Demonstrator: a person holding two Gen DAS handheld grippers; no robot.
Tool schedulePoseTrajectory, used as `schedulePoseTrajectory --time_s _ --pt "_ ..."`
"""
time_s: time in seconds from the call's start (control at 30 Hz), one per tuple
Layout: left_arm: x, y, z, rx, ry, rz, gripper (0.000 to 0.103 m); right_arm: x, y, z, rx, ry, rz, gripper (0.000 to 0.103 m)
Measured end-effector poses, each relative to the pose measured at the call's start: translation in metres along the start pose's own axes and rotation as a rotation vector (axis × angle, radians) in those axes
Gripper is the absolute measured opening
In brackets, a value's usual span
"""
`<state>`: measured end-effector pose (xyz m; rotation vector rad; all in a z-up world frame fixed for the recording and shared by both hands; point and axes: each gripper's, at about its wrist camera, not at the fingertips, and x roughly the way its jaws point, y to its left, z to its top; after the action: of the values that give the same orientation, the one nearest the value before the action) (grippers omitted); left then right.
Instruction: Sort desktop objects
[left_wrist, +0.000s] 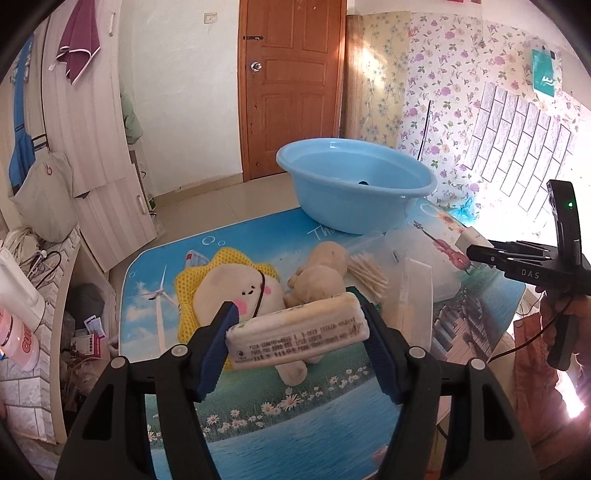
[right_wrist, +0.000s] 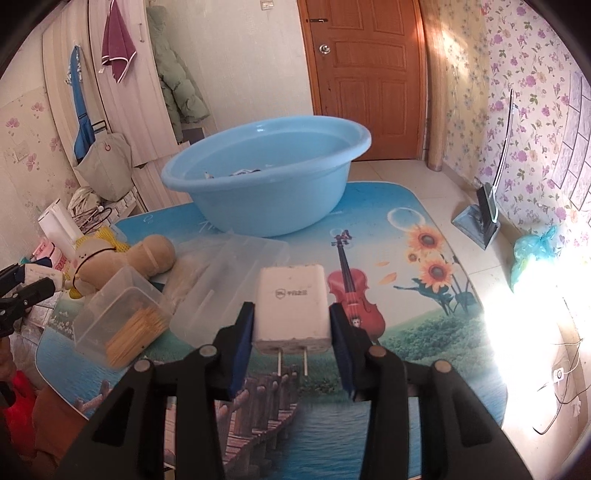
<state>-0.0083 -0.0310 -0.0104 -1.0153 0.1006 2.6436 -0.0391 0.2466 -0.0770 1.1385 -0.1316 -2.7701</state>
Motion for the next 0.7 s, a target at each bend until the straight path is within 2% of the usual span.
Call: schedulePoseTrajectory --time_s 0.4,0.57,0.7 --pt "0.003 -0.009 0.031 -0.014 -0.047 -0.031 0.067 -0.029 0.016 0.032 -0.022 -0.115 0.056 0.039" --pt "0.014 -0.015 0.042 -0.017 -0.052 -0.053 0.067 -0.028 0.021 0.051 -0.035 -0.150 0.080 0.039" --pt "0.026 -0.020 0.063 -0.031 -0.072 -0.087 0.067 -0.016 0.023 0.065 -0.037 -0.148 0.092 0.039"
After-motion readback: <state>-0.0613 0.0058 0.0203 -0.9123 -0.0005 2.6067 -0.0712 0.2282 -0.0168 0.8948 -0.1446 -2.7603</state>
